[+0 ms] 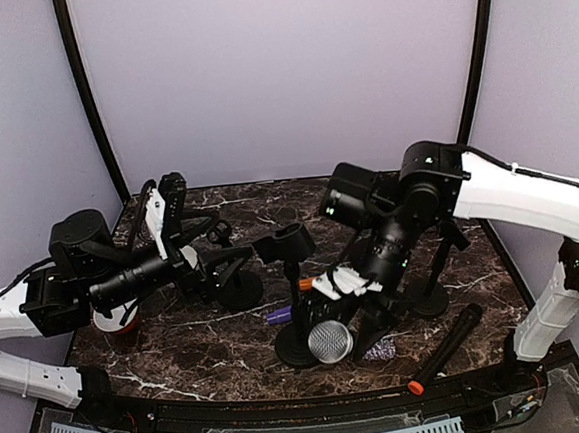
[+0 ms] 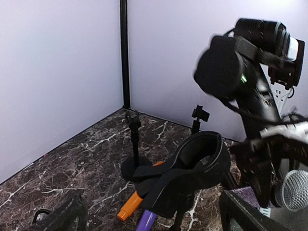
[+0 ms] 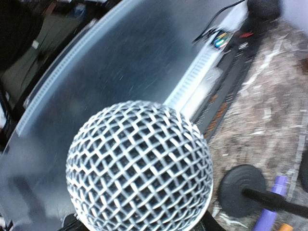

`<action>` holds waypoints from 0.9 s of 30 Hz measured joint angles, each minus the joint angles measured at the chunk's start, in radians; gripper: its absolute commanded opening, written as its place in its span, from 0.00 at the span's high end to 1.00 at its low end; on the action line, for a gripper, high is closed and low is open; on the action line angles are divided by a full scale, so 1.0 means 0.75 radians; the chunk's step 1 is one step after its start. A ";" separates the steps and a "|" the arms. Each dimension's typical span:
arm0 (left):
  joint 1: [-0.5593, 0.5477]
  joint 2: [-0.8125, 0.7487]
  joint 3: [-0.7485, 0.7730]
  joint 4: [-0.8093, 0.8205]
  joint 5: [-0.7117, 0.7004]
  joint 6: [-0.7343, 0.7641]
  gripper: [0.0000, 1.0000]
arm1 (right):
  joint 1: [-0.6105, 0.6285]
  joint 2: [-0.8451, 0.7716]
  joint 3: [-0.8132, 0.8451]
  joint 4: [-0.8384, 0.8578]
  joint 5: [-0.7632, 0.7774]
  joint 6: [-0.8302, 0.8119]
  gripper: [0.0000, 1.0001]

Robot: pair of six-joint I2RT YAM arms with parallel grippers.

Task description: Attach the microphones to the stand

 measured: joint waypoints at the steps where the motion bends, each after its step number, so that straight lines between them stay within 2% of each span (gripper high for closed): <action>1: -0.001 0.034 0.048 -0.024 0.027 -0.003 0.01 | -0.048 -0.013 0.038 -0.001 -0.034 0.013 1.00; 6: -0.021 0.232 0.337 -0.142 0.159 0.011 0.01 | -0.289 -0.074 0.208 -0.012 -0.165 0.098 1.00; 9: -0.036 0.332 0.474 -0.157 0.254 0.038 0.01 | -0.385 -0.108 0.231 0.010 -0.227 0.183 1.00; 14: -0.041 0.412 0.532 -0.099 0.405 0.062 0.04 | -0.505 -0.162 0.185 0.150 -0.318 0.427 1.00; 19: -0.043 0.513 0.592 -0.058 0.441 0.050 0.11 | -0.548 -0.172 0.162 0.258 -0.320 0.558 1.00; 27: -0.040 0.691 0.724 -0.010 0.419 -0.055 0.26 | -0.547 -0.172 0.155 0.293 -0.288 0.600 1.00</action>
